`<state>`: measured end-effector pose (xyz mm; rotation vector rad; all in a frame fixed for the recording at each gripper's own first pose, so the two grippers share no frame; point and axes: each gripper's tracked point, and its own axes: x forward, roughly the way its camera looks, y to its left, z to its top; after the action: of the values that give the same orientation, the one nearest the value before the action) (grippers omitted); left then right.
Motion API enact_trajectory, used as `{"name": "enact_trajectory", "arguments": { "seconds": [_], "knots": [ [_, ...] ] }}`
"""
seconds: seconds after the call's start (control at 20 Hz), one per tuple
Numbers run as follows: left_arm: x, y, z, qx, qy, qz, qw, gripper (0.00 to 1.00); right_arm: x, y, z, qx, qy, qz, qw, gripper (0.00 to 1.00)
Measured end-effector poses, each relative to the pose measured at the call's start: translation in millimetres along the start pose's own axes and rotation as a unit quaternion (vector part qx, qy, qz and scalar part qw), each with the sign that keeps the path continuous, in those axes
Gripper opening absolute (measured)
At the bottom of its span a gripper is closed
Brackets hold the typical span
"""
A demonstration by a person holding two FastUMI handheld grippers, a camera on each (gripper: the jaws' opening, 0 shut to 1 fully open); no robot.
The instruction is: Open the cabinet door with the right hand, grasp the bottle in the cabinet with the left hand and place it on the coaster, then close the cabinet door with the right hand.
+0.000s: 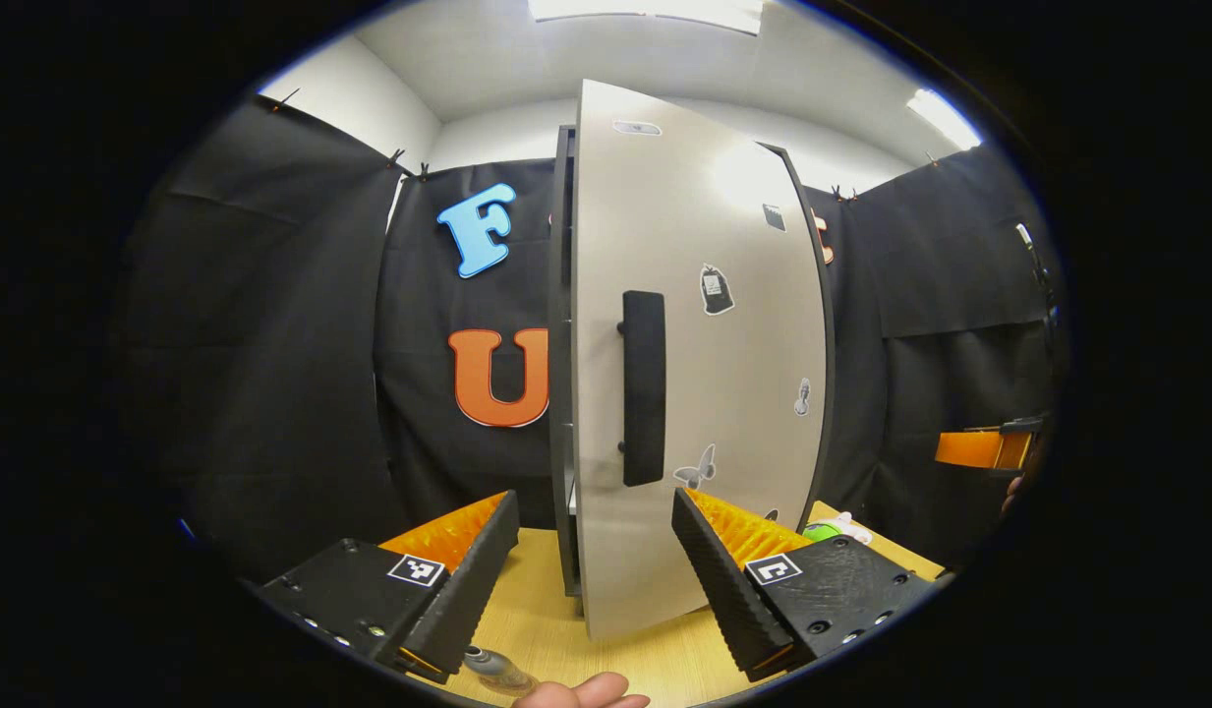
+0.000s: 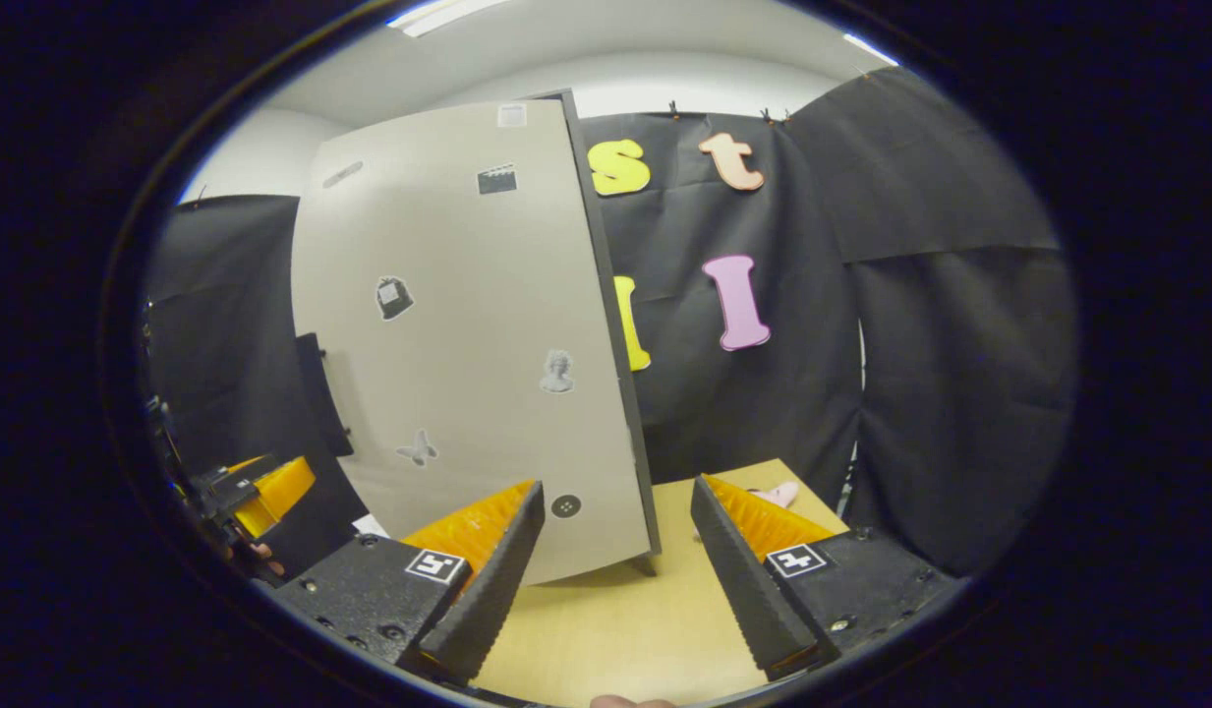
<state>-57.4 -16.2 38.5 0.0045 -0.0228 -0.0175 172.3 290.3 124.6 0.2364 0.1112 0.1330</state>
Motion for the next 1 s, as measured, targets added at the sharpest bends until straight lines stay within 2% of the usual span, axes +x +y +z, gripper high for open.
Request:
{"name": "enact_trajectory", "arguments": {
  "seconds": [0.15,0.2,0.25,0.3,0.35,0.4,0.55,0.8,1.0],
  "knots": [
    [-0.9,-3.2,-1.9,0.001,0.003,-0.003,1.000,0.95,-15.9,4.9,34.6,-0.087,-0.083,-0.020,0.993,0.99],
    [-1.5,-3.9,-2.3,0.002,0.003,-0.005,1.000,0.95,-21.7,10.2,47.8,-0.111,-0.116,-0.020,0.987,0.94],
    [-2.1,-4.8,-2.5,0.002,0.003,-0.007,1.000,0.95,-27.1,17.1,52.6,-0.123,-0.143,-0.013,0.982,0.99],
    [-2.3,-4.9,-2.1,0.004,0.002,-0.006,1.000,0.95,-27.9,22.5,54.6,-0.128,-0.158,-0.008,0.979,0.99],
    [-3.2,-4.6,-2.0,0.005,0.001,-0.006,1.000,0.95,-26.3,17.2,51.2,-0.133,-0.157,-0.010,0.979,0.95],
    [-3.8,-6.7,-1.5,0.006,0.000,-0.007,1.000,0.95,-26.7,15.1,46.4,-0.135,-0.146,-0.011,0.980,0.99],
    [-4.2,-7.8,-0.9,0.005,-0.004,-0.009,1.000,0.95,-14.9,11.7,30.4,-0.114,-0.106,-0.008,0.988,1.00],
    [-8.1,-6.3,-0.1,0.008,-0.007,-0.006,1.000,0.95,-8.0,13.8,15.0,-0.108,-0.080,-0.005,0.991,0.99],
    [-13.2,-4.5,6.5,0.006,-0.015,-0.003,1.000,0.95,-7.6,16.1,0.3,-0.069,-0.051,0.010,0.996,0.99]
  ]
}}
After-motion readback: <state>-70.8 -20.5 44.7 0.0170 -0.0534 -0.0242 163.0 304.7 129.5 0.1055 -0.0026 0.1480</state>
